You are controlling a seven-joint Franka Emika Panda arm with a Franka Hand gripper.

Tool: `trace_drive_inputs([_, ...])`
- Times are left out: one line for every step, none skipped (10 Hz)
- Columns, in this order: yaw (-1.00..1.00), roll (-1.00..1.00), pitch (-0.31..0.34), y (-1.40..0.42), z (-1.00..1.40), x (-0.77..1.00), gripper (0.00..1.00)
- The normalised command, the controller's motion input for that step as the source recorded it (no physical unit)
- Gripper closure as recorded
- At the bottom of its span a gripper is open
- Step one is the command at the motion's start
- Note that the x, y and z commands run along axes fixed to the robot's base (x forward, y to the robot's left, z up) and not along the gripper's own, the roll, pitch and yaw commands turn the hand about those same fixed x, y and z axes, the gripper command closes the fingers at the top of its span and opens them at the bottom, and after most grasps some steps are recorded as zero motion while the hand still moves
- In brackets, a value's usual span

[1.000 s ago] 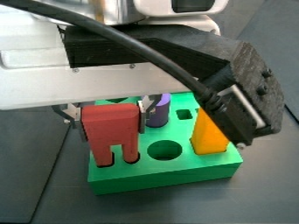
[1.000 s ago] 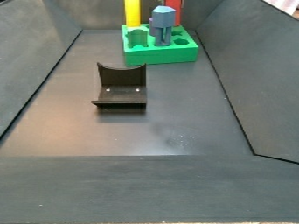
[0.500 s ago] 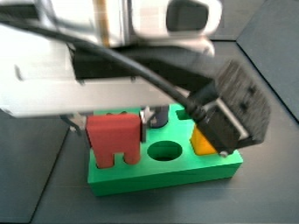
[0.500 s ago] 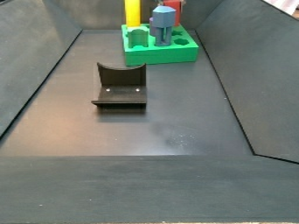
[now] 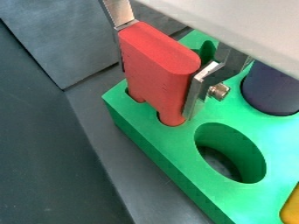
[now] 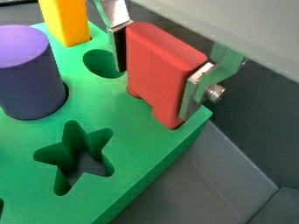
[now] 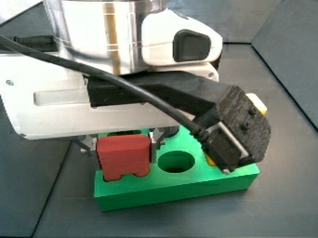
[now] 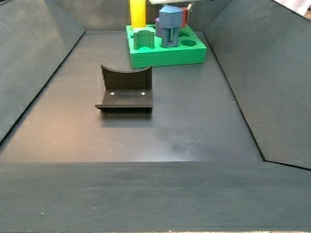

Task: Pick up the square-circle object. Move up. Place the square-circle object on the fixture. Regrasp the square-circle object. Move to above the board. Insert the square-circle object.
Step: Insert the square-circle object.

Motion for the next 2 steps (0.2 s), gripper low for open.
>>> trace_drive_inputs([0.00,-0.01,-0.050,0.00,-0.02,0.00,1.00])
trace_drive_inputs([0.00,0.00,0.000,0.00,0.00,0.00,1.00])
